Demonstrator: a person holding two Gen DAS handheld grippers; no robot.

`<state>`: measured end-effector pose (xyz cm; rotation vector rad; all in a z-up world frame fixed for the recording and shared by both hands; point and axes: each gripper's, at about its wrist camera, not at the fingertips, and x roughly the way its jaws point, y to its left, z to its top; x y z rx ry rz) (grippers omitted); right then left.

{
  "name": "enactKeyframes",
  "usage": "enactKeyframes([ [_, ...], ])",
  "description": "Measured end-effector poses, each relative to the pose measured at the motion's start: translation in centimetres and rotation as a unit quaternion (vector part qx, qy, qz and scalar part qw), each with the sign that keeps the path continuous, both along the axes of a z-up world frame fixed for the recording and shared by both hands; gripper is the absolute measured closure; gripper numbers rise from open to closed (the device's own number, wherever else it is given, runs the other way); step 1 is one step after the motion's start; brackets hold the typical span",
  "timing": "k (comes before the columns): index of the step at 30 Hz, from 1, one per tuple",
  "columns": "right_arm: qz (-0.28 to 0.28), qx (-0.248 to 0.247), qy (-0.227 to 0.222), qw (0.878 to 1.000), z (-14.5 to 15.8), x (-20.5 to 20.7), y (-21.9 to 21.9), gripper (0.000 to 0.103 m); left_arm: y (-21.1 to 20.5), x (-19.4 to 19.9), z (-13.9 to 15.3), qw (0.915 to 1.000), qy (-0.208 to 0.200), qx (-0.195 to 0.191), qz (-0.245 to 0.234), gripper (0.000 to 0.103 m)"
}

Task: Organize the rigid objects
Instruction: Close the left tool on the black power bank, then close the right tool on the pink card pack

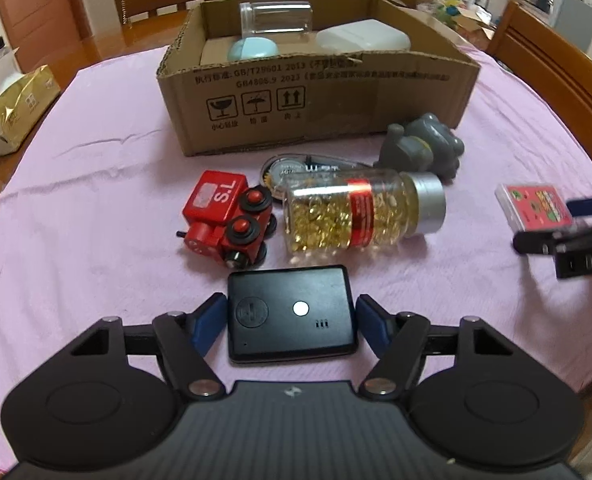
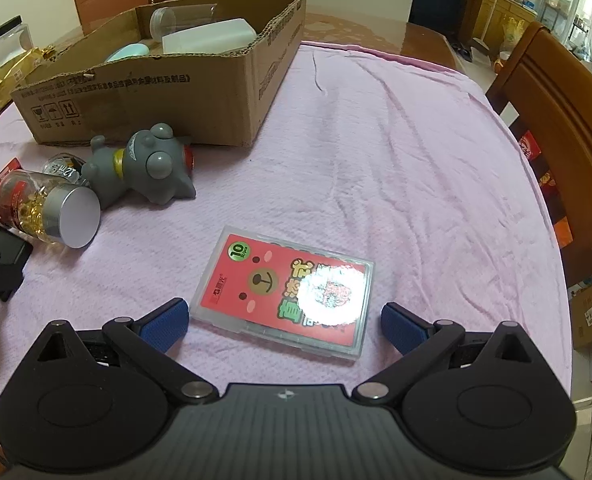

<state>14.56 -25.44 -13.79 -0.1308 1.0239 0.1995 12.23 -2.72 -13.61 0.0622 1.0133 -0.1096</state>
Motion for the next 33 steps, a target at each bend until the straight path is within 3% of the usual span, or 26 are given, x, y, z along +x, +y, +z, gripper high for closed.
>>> enactKeyframes([
  [7, -0.001, 0.000, 0.006, 1.000, 0.1, 0.8, 1.1, 0.000, 0.8, -0.3, 0.1, 1.0000, 0.004, 0.003, 0.003, 0.033],
  [14, 0.051, 0.003, 0.002, 0.999, 0.0, 1.7, 2.7, 0.000, 0.6, -0.4, 0.1, 1.0000, 0.004, 0.005, 0.005, 0.031],
  [22, 0.036, 0.004, 0.006, 0.999, 0.6, 2.4, 2.5, 0.008, 0.4, -0.1, 0.0, 0.9999, 0.004, 0.007, 0.010, 0.029],
  [33, 0.044, 0.003, 0.016, 0.999, 0.6, 2.1, 2.7, 0.009, 0.6, 0.2, 0.2, 0.9999, 0.011, 0.002, 0.001, 0.034],
])
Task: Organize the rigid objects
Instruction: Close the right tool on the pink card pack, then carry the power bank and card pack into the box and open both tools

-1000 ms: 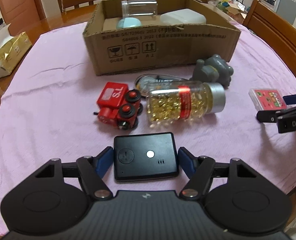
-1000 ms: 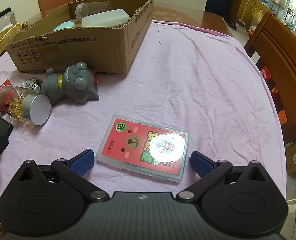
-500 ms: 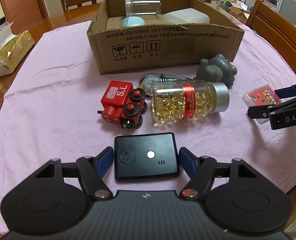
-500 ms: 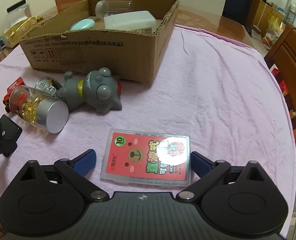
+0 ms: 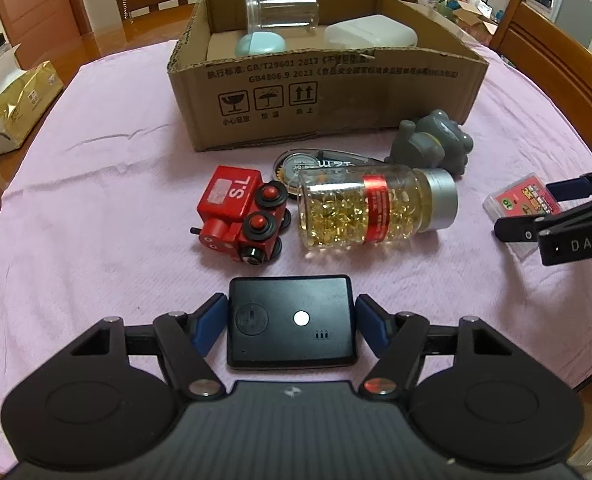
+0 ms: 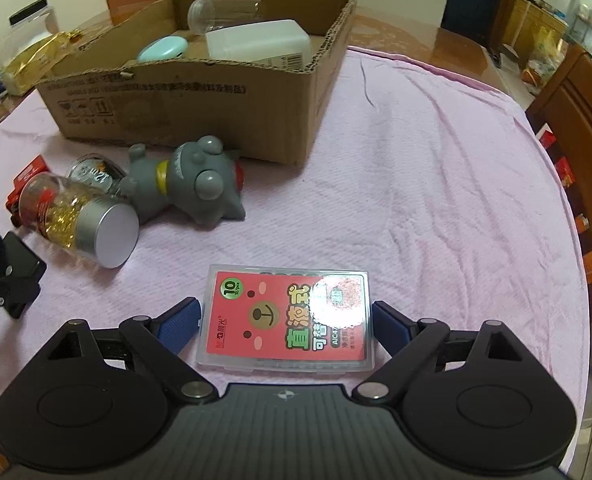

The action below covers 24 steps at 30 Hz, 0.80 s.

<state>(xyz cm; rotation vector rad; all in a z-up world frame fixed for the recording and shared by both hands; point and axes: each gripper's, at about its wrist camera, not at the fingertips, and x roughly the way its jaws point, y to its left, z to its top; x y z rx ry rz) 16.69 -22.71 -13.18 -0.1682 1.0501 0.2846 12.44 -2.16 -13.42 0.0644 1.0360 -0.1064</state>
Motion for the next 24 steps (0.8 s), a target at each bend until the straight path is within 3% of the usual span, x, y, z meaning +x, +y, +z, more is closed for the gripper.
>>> enactKeyframes([
  [13, 0.006, 0.002, 0.005, 1.000, 1.0, -0.1, 0.0, 0.010, 0.4, 0.2, 1.4, 0.9996, 0.009, -0.001, -0.027, 0.034],
  [19, 0.038, -0.001, 0.000, 0.999, 3.1, -0.2, -0.3, 0.010, 1.0, 0.3, 4.5, 0.9987, 0.009, -0.004, -0.051, 0.034],
  [24, 0.076, 0.003, -0.009, 0.997, 5.7, -0.1, -0.3, 0.010, 1.3, 1.4, 8.1, 0.9974, -0.018, 0.002, -0.070, 0.034],
])
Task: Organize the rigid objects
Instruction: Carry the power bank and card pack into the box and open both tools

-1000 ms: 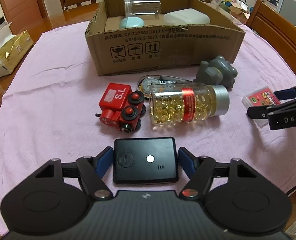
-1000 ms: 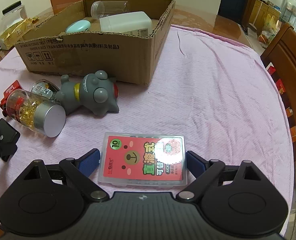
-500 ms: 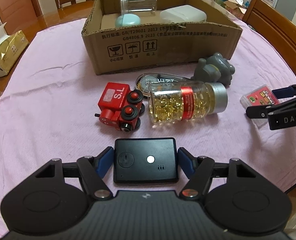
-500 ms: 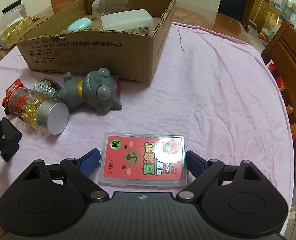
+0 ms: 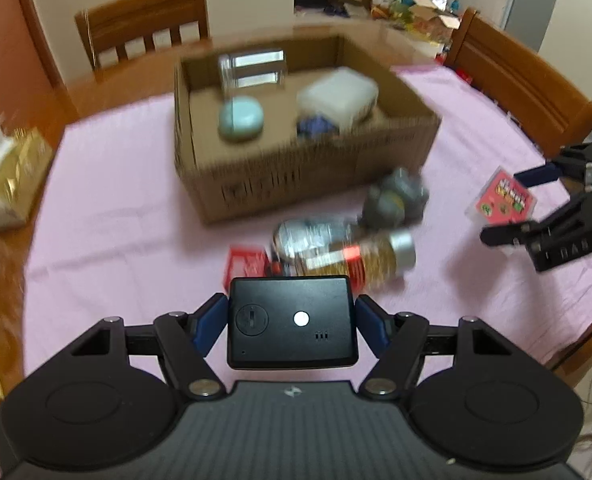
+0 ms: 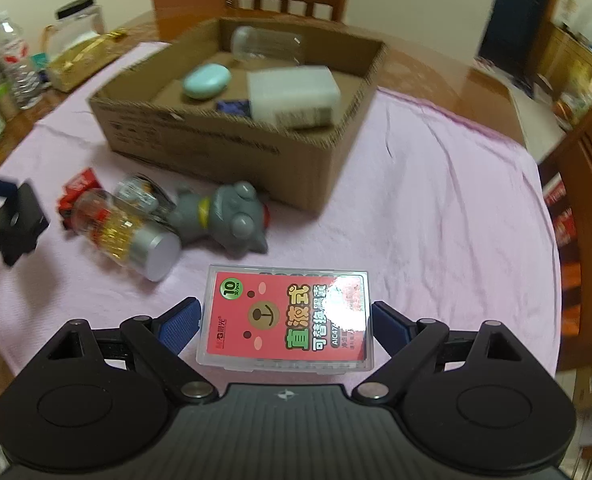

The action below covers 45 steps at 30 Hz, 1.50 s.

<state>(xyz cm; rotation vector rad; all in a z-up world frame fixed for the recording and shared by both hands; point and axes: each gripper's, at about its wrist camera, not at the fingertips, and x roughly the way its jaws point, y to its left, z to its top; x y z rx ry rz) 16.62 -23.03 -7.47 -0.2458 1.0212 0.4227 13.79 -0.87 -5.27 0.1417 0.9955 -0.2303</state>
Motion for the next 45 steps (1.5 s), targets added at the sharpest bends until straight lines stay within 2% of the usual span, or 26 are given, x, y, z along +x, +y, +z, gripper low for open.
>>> enactKeyframes([
  [9, 0.047, 0.011, -0.030, 0.998, 4.2, 1.3, 0.5, 0.009, -0.1, 6.2, 4.2, 0.9977, -0.066, -0.010, -0.001, 0.034],
  [18, 0.061, 0.014, -0.066, 0.996, 6.9, 4.0, 1.7, 0.009, -0.2, 12.8, 2.7, 0.9970, -0.076, -0.003, 0.014, 0.034],
  [20, 0.061, 0.013, -0.071, 0.996, 7.3, 4.6, 1.9, 0.009, -0.1, 13.4, 2.2, 0.9962, -0.085, -0.003, 0.018, 0.028],
  [22, 0.063, 0.011, -0.076, 0.995, 7.6, 5.1, 2.3, 0.009, 0.0, 13.8, 1.8, 0.9957, -0.088, 0.007, 0.027, 0.006],
  [34, 0.076, 0.009, -0.080, 0.994, 7.9, 9.3, 4.8, 0.009, 2.0, 12.3, 2.2, 0.9935, -0.094, -0.018, 0.063, 0.003],
  [45, 0.076, 0.004, -0.074, 0.994, 7.6, 15.3, 8.2, 0.009, 6.0, 7.3, 3.8, 0.9791, -0.140, -0.025, 0.145, 0.002],
])
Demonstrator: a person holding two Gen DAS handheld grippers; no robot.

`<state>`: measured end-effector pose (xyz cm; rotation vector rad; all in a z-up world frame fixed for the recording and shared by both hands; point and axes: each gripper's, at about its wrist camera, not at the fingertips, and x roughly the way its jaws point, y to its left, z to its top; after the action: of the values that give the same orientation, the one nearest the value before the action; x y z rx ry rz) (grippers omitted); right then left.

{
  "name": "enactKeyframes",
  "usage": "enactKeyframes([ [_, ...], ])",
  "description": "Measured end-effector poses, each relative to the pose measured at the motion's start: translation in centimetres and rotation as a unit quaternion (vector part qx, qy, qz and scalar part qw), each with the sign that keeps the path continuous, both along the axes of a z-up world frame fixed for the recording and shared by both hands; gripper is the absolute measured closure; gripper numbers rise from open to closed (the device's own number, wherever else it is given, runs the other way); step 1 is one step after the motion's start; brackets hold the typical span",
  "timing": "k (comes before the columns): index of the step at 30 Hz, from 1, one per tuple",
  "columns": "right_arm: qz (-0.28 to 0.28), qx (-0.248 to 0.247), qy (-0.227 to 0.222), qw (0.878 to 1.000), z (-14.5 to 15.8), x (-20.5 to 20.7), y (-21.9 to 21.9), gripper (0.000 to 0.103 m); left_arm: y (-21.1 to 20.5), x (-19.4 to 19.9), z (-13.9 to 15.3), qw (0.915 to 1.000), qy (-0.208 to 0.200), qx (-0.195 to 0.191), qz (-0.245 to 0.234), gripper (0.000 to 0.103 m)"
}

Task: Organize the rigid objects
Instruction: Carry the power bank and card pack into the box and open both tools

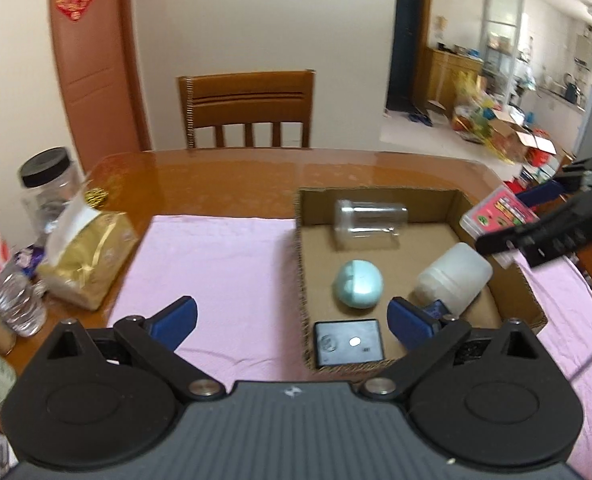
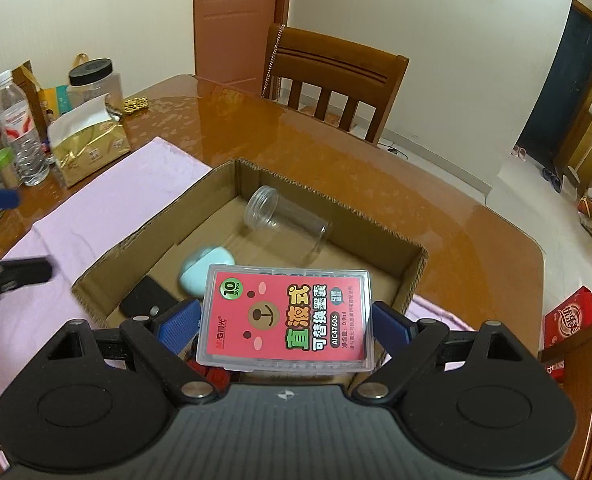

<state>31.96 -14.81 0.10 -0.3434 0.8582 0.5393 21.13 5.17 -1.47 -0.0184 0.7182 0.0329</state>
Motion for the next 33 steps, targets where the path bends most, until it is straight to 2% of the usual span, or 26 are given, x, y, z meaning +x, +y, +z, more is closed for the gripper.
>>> enactKeyframes([
  [6, -0.008, -0.011, 0.003, 1.000, -0.7, 3.1, 1.7, 0.009, 1.3, -2.1, -0.2, 0.9995, 0.001, 0.015, 0.027, 0.002],
  [11, -0.030, -0.021, 0.000, 0.999, -1.5, 5.3, 2.6, 0.009, 2.2, -3.2, -0.9, 0.9991, 0.012, 0.010, 0.040, 0.002],
  [14, -0.044, -0.031, -0.002, 0.999, -1.9, 5.9, 2.7, 0.000, 2.5, -3.7, -1.1, 0.9988, 0.016, 0.007, 0.045, 0.002],
  [24, -0.062, -0.005, -0.009, 0.998, -0.6, 3.4, 1.3, 0.000, 2.8, -4.4, -1.3, 0.9984, 0.021, 0.006, 0.052, 0.002],
  [33, -0.079, 0.028, -0.011, 0.996, 0.2, -1.7, -0.3, 0.000, 2.4, -5.4, -1.4, 0.9983, 0.023, 0.011, 0.053, 0.002],
])
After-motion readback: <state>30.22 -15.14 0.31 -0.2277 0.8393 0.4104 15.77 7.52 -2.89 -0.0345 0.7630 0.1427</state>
